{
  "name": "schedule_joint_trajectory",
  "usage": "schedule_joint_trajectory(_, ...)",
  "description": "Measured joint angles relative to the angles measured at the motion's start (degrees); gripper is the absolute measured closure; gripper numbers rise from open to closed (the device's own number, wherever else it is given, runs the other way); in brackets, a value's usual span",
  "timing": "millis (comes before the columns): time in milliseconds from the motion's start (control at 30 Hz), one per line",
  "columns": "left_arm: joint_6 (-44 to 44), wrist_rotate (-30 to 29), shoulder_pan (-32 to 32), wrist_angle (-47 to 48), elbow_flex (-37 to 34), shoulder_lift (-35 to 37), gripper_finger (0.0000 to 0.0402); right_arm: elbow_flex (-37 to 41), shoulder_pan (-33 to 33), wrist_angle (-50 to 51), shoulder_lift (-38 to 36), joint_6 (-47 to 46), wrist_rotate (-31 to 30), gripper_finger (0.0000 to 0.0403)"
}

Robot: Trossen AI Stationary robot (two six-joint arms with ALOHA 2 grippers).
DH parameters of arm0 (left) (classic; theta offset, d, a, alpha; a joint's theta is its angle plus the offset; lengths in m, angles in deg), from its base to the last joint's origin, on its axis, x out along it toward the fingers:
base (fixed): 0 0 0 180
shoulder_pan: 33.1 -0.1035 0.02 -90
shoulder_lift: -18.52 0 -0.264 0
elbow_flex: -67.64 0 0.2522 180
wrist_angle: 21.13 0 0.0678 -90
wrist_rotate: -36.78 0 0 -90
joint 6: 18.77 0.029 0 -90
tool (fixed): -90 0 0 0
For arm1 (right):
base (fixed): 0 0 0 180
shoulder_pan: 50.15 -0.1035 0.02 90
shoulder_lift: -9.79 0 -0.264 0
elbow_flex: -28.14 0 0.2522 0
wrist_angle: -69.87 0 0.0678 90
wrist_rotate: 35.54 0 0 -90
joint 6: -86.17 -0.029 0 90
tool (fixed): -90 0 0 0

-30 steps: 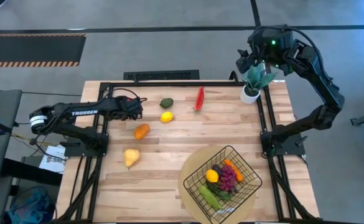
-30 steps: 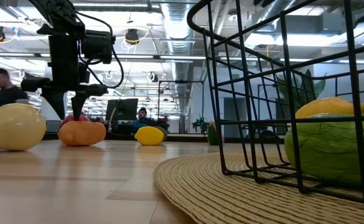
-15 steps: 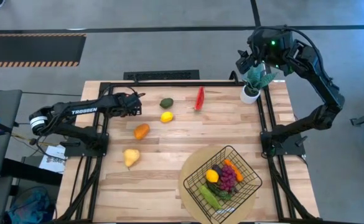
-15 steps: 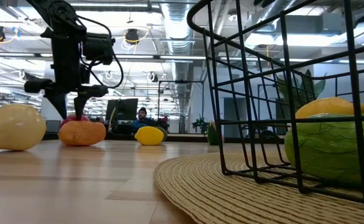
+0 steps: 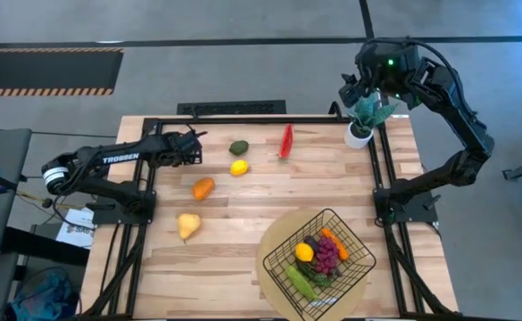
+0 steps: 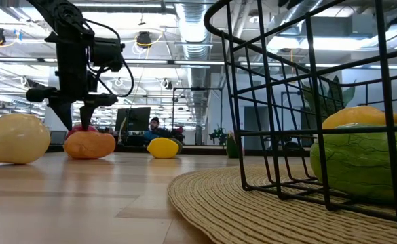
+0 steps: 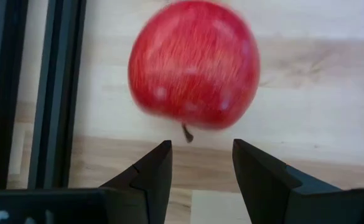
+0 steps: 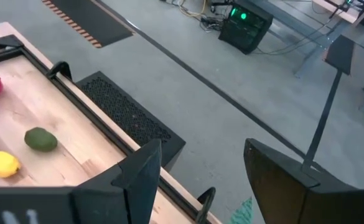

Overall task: Build produce basket
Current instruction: Put the apple into the mesh basket

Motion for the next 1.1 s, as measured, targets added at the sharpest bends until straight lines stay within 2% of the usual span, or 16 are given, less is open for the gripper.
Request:
schedule_joint_trajectory(167,-0.2,1.9,0.0,0.1,-1.6,0.0,0.0246,0.0,0.8,-1.9,0.0,0.6,0.0,0.0155)
schedule_joint_trajectory(567,-0.7,-0.9,0.0,-1.8,-1.9,0.0,0.0246,0.0,1.9,-2.1,0.0,0.6,0.0,0.0155)
schedule_joint_trajectory(1100,-0.7,0.0,0.0,-2.6,-1.9,0.0,0.0246,0.0,1.9,-2.1,0.0,0.8,0.0,0.0155)
